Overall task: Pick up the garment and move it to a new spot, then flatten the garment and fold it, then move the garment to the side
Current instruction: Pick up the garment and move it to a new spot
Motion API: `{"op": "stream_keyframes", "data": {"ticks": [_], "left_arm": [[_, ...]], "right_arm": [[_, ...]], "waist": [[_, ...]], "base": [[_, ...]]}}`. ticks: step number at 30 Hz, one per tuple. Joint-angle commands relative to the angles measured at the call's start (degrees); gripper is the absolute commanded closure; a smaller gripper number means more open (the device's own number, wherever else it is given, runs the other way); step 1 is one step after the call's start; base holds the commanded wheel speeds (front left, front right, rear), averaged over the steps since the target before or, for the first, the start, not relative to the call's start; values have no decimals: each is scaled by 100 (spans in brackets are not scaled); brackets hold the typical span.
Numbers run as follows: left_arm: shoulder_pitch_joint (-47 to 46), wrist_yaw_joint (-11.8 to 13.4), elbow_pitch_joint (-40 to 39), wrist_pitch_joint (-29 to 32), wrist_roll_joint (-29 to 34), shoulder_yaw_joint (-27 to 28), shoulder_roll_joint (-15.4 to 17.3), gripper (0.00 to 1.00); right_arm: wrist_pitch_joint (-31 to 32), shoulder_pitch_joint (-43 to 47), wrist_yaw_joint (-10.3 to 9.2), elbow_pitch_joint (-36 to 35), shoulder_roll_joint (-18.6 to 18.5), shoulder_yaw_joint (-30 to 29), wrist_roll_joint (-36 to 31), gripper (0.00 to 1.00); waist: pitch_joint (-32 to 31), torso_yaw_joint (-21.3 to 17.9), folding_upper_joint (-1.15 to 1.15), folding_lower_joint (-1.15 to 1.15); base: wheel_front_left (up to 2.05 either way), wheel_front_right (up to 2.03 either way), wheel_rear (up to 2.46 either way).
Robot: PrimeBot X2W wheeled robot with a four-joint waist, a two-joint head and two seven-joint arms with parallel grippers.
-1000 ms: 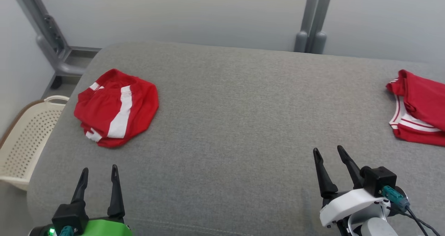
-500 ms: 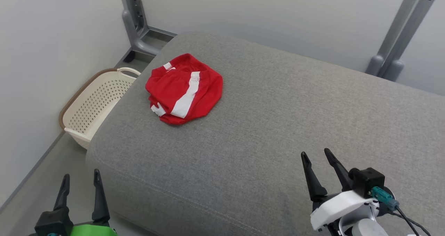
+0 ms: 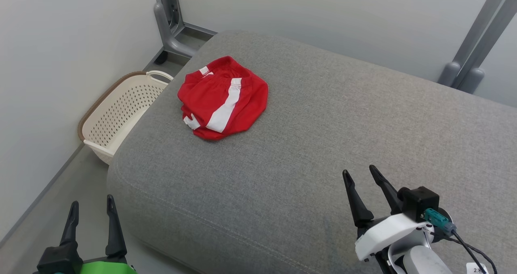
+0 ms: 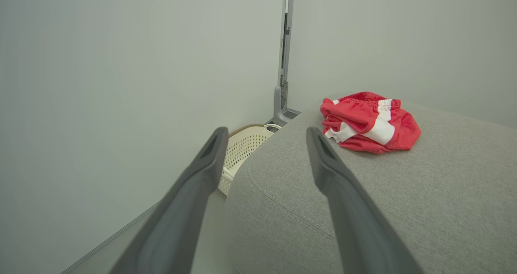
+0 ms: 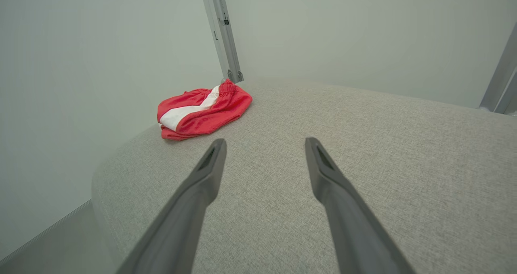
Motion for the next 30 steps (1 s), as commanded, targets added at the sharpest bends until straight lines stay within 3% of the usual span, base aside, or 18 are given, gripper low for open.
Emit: {"op": "stream_keyframes", "data": {"ticks": [1, 8, 20, 30], "left_arm": [[16, -38, -1, -8, -26, -8, -3, 0], [-415, -201, 105, -8, 107, -189, 135, 0], [-2013, -438, 268, 58, 152, -415, 648, 0], [-3620, -572, 1318, 107, -72, -652, 979, 0]], "right_arm": [[-24, -22, -2, 11, -22, -22, -10, 0], [-24, 159, -2, -78, -22, -196, -28, 0], [-24, -15, -2, -177, -27, -158, -156, 0], [-24, -276, -2, -335, -72, -43, -175, 0]], "waist": [[-10, -13, 0, 0], [-87, -103, 0, 0], [148, -801, 0, 0], [567, -1482, 0, 0]], "base": [[0, 0, 0], [0, 0, 0], [0, 0, 0], [0, 0, 0]]}}
